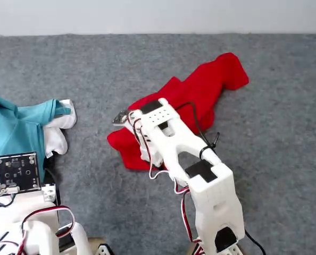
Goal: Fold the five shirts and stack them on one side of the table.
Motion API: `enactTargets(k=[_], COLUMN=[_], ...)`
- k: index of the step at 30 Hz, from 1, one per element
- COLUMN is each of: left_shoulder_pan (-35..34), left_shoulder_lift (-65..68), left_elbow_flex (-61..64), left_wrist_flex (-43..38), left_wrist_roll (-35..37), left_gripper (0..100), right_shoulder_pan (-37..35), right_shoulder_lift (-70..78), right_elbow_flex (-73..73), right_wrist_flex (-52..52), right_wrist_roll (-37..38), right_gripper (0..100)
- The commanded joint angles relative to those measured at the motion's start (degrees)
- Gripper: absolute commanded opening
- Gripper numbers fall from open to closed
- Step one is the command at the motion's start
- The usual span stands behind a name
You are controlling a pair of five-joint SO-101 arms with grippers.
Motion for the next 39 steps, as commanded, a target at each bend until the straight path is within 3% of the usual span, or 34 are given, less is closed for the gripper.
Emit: enactTargets(k=[1,19,26,39], left_shoulder_pan=[-0.35,-0.35,-0.09,1.85], left_shoulder_lift=[0.09,0.0,0.18,7.38], left_elbow_flex=[-0.04,0.13,-1.45,-2.42], left_wrist_flex=[0.88,0.62,-0.26,-7.91], left_wrist_roll=[-0.35,-0.26,-0.26,-0.35], left_gripper=[14,14,14,14], right_shoulder_pan=[-0.4,6.37,10.77,29.76], right_shoulder_lift=[2.15,-22.02,-38.9,-72.31], right_elbow_flex=[0.88,0.88,0.88,0.88], right_wrist_flex=[-0.57,16.13,16.4,12.44], right_wrist_roll=[-0.18,3.43,3.34,3.43], right_gripper=[1.1,0.9,0.9,0.9])
